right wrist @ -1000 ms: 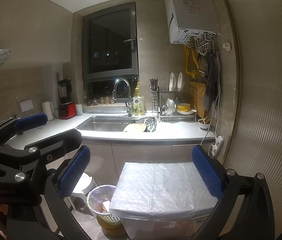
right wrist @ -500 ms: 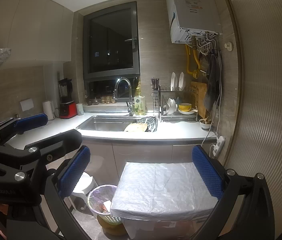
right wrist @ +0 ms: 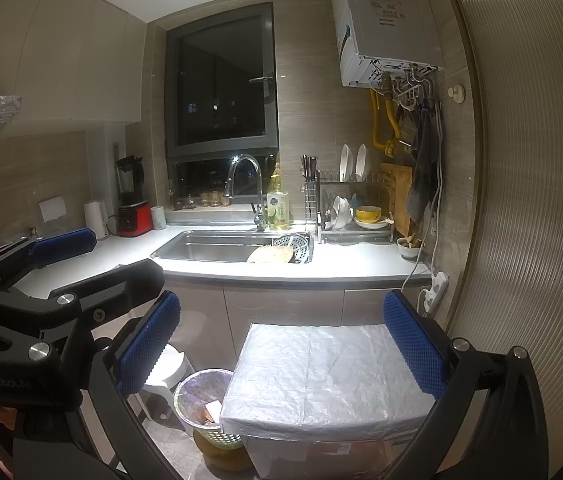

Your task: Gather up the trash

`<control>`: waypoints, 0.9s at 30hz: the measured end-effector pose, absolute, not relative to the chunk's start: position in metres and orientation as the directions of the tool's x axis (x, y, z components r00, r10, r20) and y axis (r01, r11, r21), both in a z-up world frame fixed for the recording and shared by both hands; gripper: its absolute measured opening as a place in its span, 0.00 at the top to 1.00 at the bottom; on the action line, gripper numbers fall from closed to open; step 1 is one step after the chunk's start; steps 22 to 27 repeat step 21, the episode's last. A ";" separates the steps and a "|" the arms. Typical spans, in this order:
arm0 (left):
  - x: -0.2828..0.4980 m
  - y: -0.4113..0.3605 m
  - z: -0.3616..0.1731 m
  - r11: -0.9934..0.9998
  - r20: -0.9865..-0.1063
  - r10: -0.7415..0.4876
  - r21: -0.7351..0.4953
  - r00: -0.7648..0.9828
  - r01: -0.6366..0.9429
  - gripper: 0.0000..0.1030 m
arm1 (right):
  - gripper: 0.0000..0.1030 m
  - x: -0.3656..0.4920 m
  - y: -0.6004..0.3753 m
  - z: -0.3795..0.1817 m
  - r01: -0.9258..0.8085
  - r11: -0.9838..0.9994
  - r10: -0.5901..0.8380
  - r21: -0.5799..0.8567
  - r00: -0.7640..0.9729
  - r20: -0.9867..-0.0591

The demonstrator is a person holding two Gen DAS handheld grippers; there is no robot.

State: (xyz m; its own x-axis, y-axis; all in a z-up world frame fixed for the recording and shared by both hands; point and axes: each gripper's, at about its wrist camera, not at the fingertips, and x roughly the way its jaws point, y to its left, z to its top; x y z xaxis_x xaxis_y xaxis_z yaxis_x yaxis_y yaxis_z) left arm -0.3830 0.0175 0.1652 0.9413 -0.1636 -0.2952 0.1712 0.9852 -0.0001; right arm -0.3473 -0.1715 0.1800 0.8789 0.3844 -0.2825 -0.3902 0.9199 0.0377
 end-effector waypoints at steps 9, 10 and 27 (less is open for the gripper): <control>-0.382 0.020 0.166 0.987 -0.294 -0.153 0.002 0.943 0.161 0.07 | 0.02 -0.347 -0.172 0.179 -0.393 0.919 0.387 0.038 0.877 -0.286; -0.383 0.019 0.166 0.987 -0.292 -0.152 0.003 0.944 0.159 0.07 | 0.02 -0.347 -0.171 0.179 -0.397 0.917 0.391 0.037 0.875 -0.287; -0.384 0.013 0.163 0.982 -0.289 -0.168 0.033 0.942 0.186 0.07 | 0.02 -0.347 -0.159 0.178 -0.414 0.910 0.396 0.002 0.870 -0.294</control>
